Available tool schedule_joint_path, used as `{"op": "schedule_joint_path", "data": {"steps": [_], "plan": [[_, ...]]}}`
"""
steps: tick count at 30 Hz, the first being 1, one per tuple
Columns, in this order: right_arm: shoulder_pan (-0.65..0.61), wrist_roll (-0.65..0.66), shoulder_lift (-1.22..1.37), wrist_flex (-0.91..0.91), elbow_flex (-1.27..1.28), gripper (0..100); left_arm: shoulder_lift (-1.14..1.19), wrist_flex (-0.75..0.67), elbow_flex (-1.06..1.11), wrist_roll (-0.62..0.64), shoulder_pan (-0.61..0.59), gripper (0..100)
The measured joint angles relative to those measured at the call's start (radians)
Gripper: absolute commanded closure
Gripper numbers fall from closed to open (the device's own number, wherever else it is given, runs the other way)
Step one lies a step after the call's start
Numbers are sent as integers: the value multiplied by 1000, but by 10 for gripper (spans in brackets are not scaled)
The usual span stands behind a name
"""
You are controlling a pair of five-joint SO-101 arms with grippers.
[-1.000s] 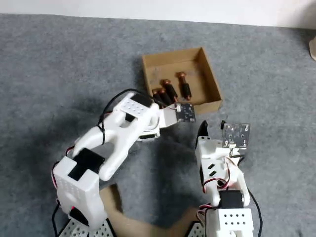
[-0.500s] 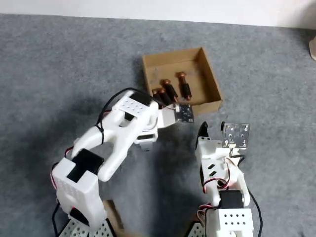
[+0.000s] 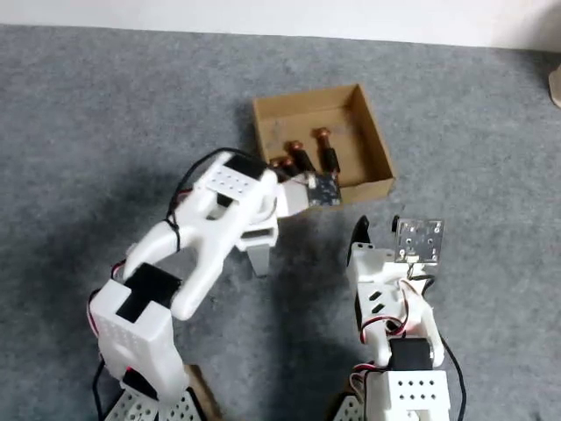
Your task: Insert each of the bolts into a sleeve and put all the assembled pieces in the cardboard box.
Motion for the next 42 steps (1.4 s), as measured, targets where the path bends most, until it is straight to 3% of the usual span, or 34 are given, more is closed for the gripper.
{"op": "schedule_joint_path", "data": {"steps": [11,25,28,31,34,36,42], "plan": [[0,0,0,0,0,821,0,-5,-57,-21,-49,652],[0,0,0,0,0,821,181,-40,-129,-18,-54,659],[0,0,0,0,0,821,181,-40,-129,-18,-54,778],[0,0,0,0,0,821,180,-32,-129,-20,-44,992],[0,0,0,0,0,821,180,-28,-126,-21,-41,960],[0,0,0,0,0,821,181,-28,-123,-21,-40,1000],[0,0,0,0,0,821,176,-21,-97,-21,-37,995]]}}
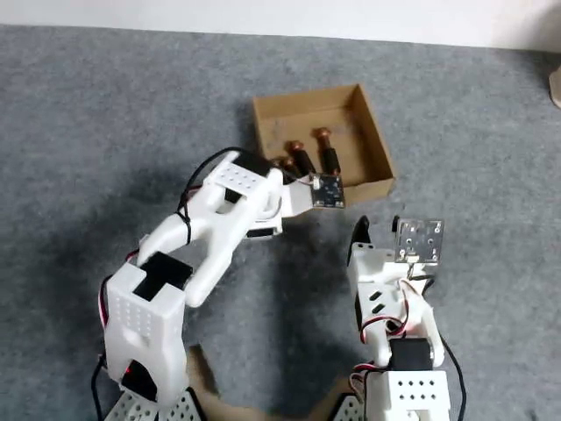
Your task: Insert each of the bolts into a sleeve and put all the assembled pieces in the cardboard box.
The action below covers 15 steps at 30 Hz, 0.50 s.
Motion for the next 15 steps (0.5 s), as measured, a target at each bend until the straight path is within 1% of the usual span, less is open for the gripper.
{"op": "schedule_joint_path", "data": {"steps": [3,5,11,15], "plan": [[0,0,0,0,0,821,-28,48,2,-3,0,995],[0,0,0,0,0,821,-54,107,5,12,-2,995],[0,0,0,6,0,821,-172,244,9,133,-15,995],[0,0,0,6,0,821,-276,279,26,255,-8,995]]}}
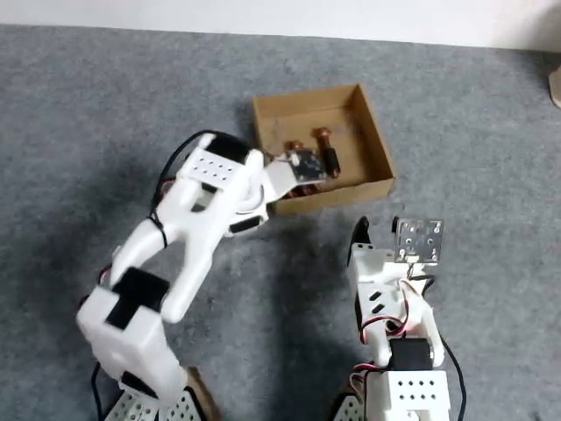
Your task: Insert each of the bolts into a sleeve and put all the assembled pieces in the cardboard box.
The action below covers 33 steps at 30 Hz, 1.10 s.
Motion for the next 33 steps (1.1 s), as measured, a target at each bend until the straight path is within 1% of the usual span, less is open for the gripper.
{"op": "schedule_joint_path", "data": {"steps": [3,5,8,10,13,15,17,20,24,29,33], "plan": [[0,0,0,0,0,821,-92,0,78,146,-6,995],[0,0,0,0,0,821,-158,-44,157,242,-8,995],[0,0,0,0,0,821,-267,-160,308,397,-21,995],[0,0,0,0,0,821,-347,-259,425,493,-55,995],[0,0,0,0,0,821,-471,-407,597,575,-137,995],[17,0,0,0,0,821,-548,-486,694,588,-184,995],[46,0,0,11,0,821,-612,-539,763,595,-207,995],[58,0,0,109,-2,821,-663,-594,829,597,-209,995],[66,0,0,250,-68,821,-666,-690,901,598,-218,995],[91,5,0,333,-161,821,-669,-783,933,598,-284,995],[132,51,14,379,-203,821,-669,-830,961,598,-298,995]]}}
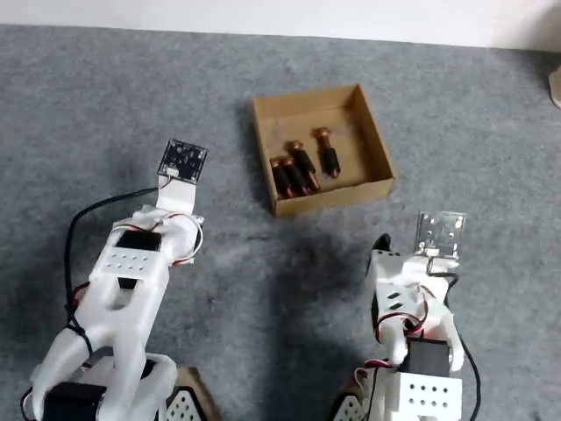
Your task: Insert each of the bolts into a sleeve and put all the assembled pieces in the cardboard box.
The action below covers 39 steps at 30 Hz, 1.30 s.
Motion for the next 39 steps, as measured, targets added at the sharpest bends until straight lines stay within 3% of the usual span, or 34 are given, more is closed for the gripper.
{"op": "schedule_joint_path", "data": {"steps": [6,18,27,39], "plan": [[80,15,250,3,-110,821,0,-46,17,0,2,995],[89,-499,836,3,-508,820,0,-49,17,0,2,995],[89,-672,1126,3,-575,820,0,-49,17,0,2,995],[77,-760,1339,-8,-600,820,0,-49,17,0,2,995]]}}
